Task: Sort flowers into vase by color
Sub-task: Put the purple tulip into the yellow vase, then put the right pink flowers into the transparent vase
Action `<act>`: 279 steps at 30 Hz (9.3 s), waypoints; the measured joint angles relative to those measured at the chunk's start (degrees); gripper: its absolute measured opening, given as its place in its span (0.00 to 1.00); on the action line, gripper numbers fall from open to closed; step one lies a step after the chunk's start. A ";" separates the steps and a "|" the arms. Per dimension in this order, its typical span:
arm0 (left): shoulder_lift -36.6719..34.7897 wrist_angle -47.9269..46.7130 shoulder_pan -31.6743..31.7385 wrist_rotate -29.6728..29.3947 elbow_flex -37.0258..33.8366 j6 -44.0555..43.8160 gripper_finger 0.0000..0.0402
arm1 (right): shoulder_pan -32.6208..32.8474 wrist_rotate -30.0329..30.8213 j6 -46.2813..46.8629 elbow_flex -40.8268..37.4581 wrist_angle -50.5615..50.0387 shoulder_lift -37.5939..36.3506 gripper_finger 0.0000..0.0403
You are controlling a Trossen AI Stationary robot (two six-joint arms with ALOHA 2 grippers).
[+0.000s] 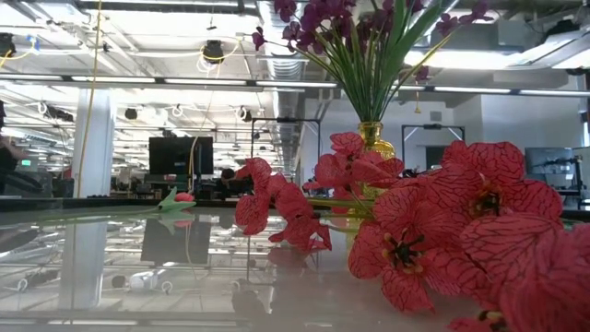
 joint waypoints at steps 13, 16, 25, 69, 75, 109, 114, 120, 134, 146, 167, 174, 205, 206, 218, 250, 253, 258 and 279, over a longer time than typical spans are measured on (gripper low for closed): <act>-4.75 -7.37 -0.02 -1.51 0.00 0.23 0.00 | -0.39 -0.01 3.25 0.00 -3.00 -3.29 0.49; -6.77 -9.43 0.00 -0.35 0.00 -2.59 0.00 | -0.37 -0.06 2.26 0.00 -4.86 -5.56 0.60; -3.67 -9.88 -1.36 5.58 0.00 -7.33 0.00 | 0.64 -0.17 1.97 0.00 -8.17 -13.65 0.69; 9.24 -13.46 1.05 -5.27 3.22 -5.60 0.00 | 2.40 -0.09 2.04 0.02 -23.70 -15.45 0.69; 12.70 -12.38 1.05 -5.51 3.13 -5.66 0.00 | 2.83 -0.10 2.22 0.02 -24.28 -15.45 0.69; 14.77 -16.74 1.07 -10.44 3.20 -3.27 0.17 | 4.26 -0.07 1.99 0.02 -24.43 -15.45 0.69; 12.34 -25.36 1.07 -10.55 6.52 -2.18 0.30 | 4.26 -0.07 1.99 0.02 -24.43 -15.45 0.69; 11.32 -37.58 1.07 -12.07 13.45 -0.33 0.39 | 4.26 -0.07 1.99 0.02 -24.43 -15.47 0.69; 10.29 -75.58 1.07 -15.51 30.85 4.25 0.40 | 4.26 -0.11 3.55 0.02 -24.99 -15.49 0.69; 9.66 -101.41 1.03 -22.85 40.94 0.70 0.40 | 5.81 -7.93 7.16 0.00 -30.32 -15.47 0.69; -22.14 -56.43 -8.45 -22.49 -9.77 -7.09 0.40 | 26.65 -7.67 34.65 0.35 -28.06 5.18 0.68; -23.57 -41.23 -12.58 -22.28 -23.15 -9.72 0.40 | 28.72 -7.67 46.85 0.35 -36.12 17.32 0.68; -25.45 -24.20 -21.30 -33.55 -35.41 -4.65 0.40 | 30.06 0.56 32.74 8.21 -49.23 20.89 0.06; -26.19 -21.70 -20.73 -33.61 -37.52 -5.03 0.40 | 29.87 2.87 31.00 8.03 -48.05 18.86 0.05; -30.29 -12.91 -17.25 -32.19 -45.77 -9.63 0.40 | 22.68 6.10 0.16 8.13 -21.14 -8.58 0.05; -29.75 -13.72 -16.94 -31.78 -45.72 -15.10 0.40 | -46.38 1.55 8.66 -21.66 2.98 -13.73 0.05; -29.75 -13.74 -16.94 -31.85 -45.72 -14.99 0.40 | -46.39 2.58 7.50 -22.75 3.97 -13.91 0.05; -29.75 -13.73 -16.94 -32.05 -45.72 -14.67 0.40 | -46.73 7.17 4.53 -22.91 4.14 -14.82 0.05; -29.75 -15.01 -16.92 -33.44 -45.72 -13.38 0.40 | -52.90 7.41 4.97 -27.25 7.52 -15.41 0.05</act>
